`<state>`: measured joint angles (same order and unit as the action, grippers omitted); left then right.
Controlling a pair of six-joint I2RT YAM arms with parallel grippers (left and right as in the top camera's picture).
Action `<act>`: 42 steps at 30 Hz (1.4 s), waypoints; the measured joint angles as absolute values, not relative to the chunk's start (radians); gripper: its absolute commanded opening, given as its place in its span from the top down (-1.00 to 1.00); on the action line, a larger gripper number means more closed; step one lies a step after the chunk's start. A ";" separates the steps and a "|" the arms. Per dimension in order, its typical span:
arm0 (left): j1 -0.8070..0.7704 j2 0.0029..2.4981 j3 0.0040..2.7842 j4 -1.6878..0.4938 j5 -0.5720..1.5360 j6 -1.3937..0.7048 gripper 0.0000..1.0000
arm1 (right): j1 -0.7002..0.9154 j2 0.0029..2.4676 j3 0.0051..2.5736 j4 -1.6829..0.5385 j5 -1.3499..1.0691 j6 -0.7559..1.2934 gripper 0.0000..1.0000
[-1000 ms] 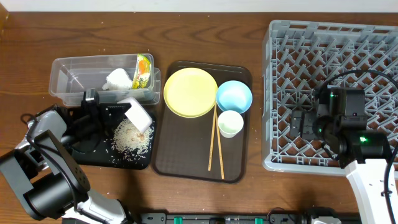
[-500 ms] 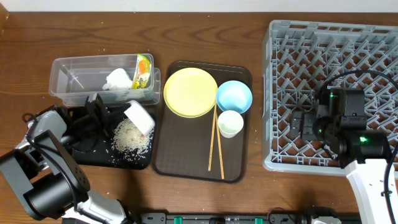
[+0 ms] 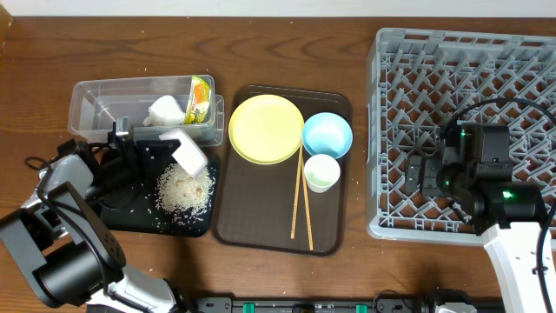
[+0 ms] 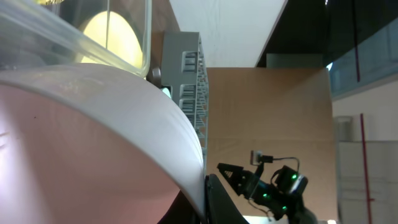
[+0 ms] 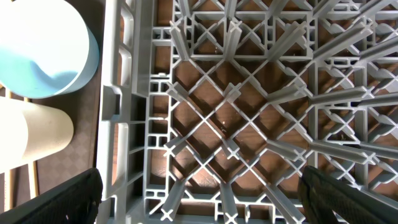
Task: Sort waste into correct bins and load items into the dishwasher rack
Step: 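Lift the bowl left and tip the rice onto the black tray, then carry the emptied white bowl back and set it on the brown tray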
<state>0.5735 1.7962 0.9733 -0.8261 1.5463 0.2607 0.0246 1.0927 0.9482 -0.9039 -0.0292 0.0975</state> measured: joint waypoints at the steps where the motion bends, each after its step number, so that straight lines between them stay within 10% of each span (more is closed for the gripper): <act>1: 0.574 1.796 0.973 -0.826 1.546 0.270 0.88 | 0.025 1.093 0.948 -0.904 -0.029 0.097 -0.98; 27: 0.545 1.765 0.973 -0.843 1.539 -0.019 0.88 | 0.025 1.093 0.948 -0.903 -0.030 0.097 -0.98; 42: -0.071 1.535 0.973 -0.774 0.969 -0.020 0.87 | 0.025 1.092 0.948 -0.896 -0.029 0.097 -0.99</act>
